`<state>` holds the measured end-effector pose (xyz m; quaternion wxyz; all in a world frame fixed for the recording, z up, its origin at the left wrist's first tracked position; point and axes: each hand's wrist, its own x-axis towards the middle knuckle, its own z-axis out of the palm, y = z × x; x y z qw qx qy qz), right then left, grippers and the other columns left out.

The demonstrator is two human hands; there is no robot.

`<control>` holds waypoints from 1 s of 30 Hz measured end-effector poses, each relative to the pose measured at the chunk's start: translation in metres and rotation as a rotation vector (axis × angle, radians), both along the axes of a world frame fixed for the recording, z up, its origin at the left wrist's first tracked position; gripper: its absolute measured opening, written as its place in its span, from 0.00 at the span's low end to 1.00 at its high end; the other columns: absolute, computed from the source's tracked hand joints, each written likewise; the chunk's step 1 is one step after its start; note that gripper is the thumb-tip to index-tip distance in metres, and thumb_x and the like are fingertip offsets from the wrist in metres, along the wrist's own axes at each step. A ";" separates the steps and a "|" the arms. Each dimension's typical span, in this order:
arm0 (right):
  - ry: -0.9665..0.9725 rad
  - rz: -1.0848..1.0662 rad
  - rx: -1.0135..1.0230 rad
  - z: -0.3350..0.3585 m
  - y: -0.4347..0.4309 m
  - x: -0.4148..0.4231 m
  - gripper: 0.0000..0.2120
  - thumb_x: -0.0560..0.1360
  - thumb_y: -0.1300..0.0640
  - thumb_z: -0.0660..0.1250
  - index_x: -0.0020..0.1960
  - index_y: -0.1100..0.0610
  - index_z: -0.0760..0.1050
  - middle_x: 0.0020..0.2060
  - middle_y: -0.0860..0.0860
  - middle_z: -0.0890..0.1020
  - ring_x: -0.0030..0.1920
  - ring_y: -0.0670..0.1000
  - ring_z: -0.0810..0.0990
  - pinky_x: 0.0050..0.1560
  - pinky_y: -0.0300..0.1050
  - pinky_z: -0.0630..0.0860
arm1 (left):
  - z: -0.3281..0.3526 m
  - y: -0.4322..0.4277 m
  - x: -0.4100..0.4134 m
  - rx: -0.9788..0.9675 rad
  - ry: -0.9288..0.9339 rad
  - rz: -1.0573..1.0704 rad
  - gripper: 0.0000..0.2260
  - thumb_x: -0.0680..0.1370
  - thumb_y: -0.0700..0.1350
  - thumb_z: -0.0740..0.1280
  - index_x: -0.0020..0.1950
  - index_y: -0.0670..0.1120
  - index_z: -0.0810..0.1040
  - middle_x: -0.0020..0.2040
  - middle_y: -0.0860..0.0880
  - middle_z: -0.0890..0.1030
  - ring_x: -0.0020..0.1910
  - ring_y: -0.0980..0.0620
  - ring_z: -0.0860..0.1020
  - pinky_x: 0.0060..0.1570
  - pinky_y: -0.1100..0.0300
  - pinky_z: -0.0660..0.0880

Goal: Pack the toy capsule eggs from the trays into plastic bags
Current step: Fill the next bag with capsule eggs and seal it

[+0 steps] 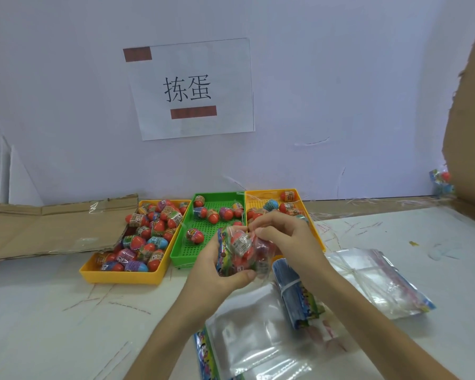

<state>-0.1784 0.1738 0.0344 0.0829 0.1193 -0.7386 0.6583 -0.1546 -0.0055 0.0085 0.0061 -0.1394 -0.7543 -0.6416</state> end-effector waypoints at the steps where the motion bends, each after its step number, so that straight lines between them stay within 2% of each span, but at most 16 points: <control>1: -0.019 0.013 0.004 0.000 0.000 0.000 0.10 0.77 0.62 0.70 0.42 0.50 0.85 0.40 0.50 0.85 0.41 0.44 0.82 0.42 0.40 0.81 | -0.001 -0.001 -0.001 -0.016 -0.007 -0.012 0.26 0.73 0.36 0.78 0.65 0.54 0.75 0.52 0.59 0.85 0.52 0.59 0.84 0.48 0.67 0.79; 3: -0.040 0.031 0.000 0.000 -0.001 0.001 0.07 0.76 0.55 0.73 0.40 0.50 0.84 0.38 0.52 0.85 0.40 0.48 0.83 0.42 0.44 0.83 | -0.002 -0.001 -0.002 -0.040 -0.011 -0.019 0.26 0.72 0.35 0.78 0.64 0.53 0.74 0.53 0.58 0.85 0.52 0.57 0.84 0.49 0.65 0.80; 5: -0.020 0.010 -0.001 0.000 -0.001 0.003 0.12 0.73 0.45 0.74 0.37 0.53 0.82 0.38 0.59 0.84 0.42 0.61 0.83 0.45 0.56 0.83 | -0.003 0.000 -0.002 -0.080 0.006 -0.028 0.26 0.72 0.34 0.78 0.63 0.55 0.74 0.52 0.60 0.85 0.51 0.58 0.84 0.48 0.66 0.79; 6: -0.012 -0.006 -0.006 0.000 -0.002 0.004 0.14 0.72 0.44 0.74 0.37 0.54 0.81 0.39 0.62 0.83 0.44 0.66 0.81 0.47 0.61 0.81 | -0.004 0.001 -0.002 -0.097 0.018 -0.033 0.26 0.72 0.34 0.78 0.62 0.55 0.74 0.52 0.60 0.84 0.51 0.59 0.84 0.48 0.66 0.79; 9: -0.009 -0.032 -0.001 0.000 -0.002 0.002 0.11 0.75 0.49 0.74 0.36 0.52 0.81 0.40 0.62 0.83 0.47 0.66 0.81 0.50 0.64 0.81 | -0.005 0.004 -0.001 -0.116 0.037 -0.039 0.26 0.72 0.33 0.77 0.62 0.56 0.74 0.52 0.63 0.84 0.51 0.61 0.84 0.47 0.68 0.78; 12: 0.011 -0.045 0.063 -0.004 -0.002 0.000 0.07 0.77 0.54 0.72 0.41 0.49 0.80 0.38 0.54 0.84 0.44 0.58 0.83 0.47 0.58 0.82 | -0.005 0.002 -0.002 -0.117 0.036 -0.045 0.27 0.72 0.31 0.76 0.61 0.56 0.74 0.51 0.66 0.83 0.50 0.64 0.83 0.45 0.71 0.77; 14: 0.109 -0.081 0.162 -0.007 -0.003 0.001 0.06 0.78 0.56 0.71 0.44 0.48 0.79 0.35 0.46 0.83 0.38 0.46 0.81 0.40 0.42 0.80 | -0.006 0.001 -0.002 -0.111 0.020 -0.081 0.27 0.71 0.33 0.77 0.63 0.55 0.73 0.51 0.65 0.83 0.50 0.63 0.83 0.46 0.71 0.78; 15: 0.176 -0.106 0.224 -0.008 -0.004 0.001 0.07 0.79 0.58 0.69 0.45 0.48 0.78 0.34 0.43 0.81 0.36 0.43 0.79 0.37 0.35 0.75 | -0.006 0.002 -0.001 -0.096 0.001 -0.109 0.28 0.70 0.36 0.79 0.65 0.54 0.73 0.53 0.62 0.84 0.51 0.60 0.84 0.48 0.69 0.79; 16: 0.236 -0.125 0.290 -0.009 -0.003 0.001 0.08 0.79 0.61 0.68 0.46 0.48 0.77 0.33 0.41 0.80 0.35 0.43 0.78 0.36 0.32 0.72 | -0.006 0.005 -0.001 -0.081 -0.023 -0.128 0.30 0.69 0.41 0.80 0.67 0.54 0.72 0.55 0.60 0.84 0.52 0.58 0.84 0.49 0.66 0.79; 18: 0.305 -0.130 0.423 -0.013 -0.002 0.001 0.10 0.80 0.63 0.65 0.48 0.47 0.75 0.32 0.41 0.77 0.33 0.44 0.76 0.34 0.33 0.68 | -0.008 0.010 0.000 -0.062 -0.037 -0.104 0.30 0.69 0.50 0.81 0.68 0.54 0.73 0.55 0.59 0.85 0.52 0.57 0.85 0.50 0.64 0.80; 20: 0.299 -0.122 0.493 -0.015 -0.002 0.001 0.11 0.81 0.62 0.64 0.49 0.46 0.74 0.30 0.44 0.76 0.33 0.48 0.75 0.32 0.39 0.69 | -0.009 0.012 -0.001 -0.051 -0.024 -0.087 0.25 0.72 0.55 0.77 0.66 0.56 0.74 0.53 0.59 0.85 0.52 0.56 0.85 0.48 0.60 0.81; 23: 0.160 -0.097 0.393 -0.011 0.000 -0.002 0.11 0.80 0.62 0.65 0.47 0.46 0.78 0.33 0.49 0.80 0.35 0.50 0.78 0.37 0.46 0.75 | -0.007 0.009 -0.003 0.035 -0.081 -0.141 0.16 0.74 0.50 0.74 0.61 0.59 0.79 0.54 0.53 0.85 0.52 0.49 0.86 0.44 0.55 0.83; 25: 0.029 -0.039 0.299 -0.005 0.002 -0.003 0.12 0.81 0.61 0.65 0.45 0.46 0.81 0.37 0.48 0.84 0.40 0.50 0.82 0.43 0.47 0.79 | -0.003 0.007 -0.002 0.086 -0.100 -0.161 0.15 0.74 0.49 0.74 0.59 0.61 0.81 0.55 0.50 0.86 0.51 0.47 0.86 0.43 0.57 0.83; 27: -0.084 0.016 0.181 -0.001 0.003 -0.003 0.14 0.82 0.61 0.64 0.44 0.46 0.83 0.42 0.49 0.86 0.46 0.52 0.84 0.49 0.50 0.81 | 0.000 0.006 -0.001 0.150 -0.114 -0.175 0.17 0.72 0.49 0.75 0.61 0.59 0.81 0.55 0.49 0.86 0.51 0.48 0.86 0.42 0.58 0.83; 30: -0.210 0.140 -0.072 0.001 0.003 0.001 0.16 0.83 0.62 0.63 0.43 0.49 0.84 0.49 0.60 0.85 0.48 0.58 0.83 0.53 0.62 0.80 | 0.002 0.002 -0.002 0.327 -0.205 -0.249 0.28 0.68 0.52 0.82 0.66 0.51 0.81 0.59 0.43 0.85 0.54 0.42 0.85 0.44 0.50 0.84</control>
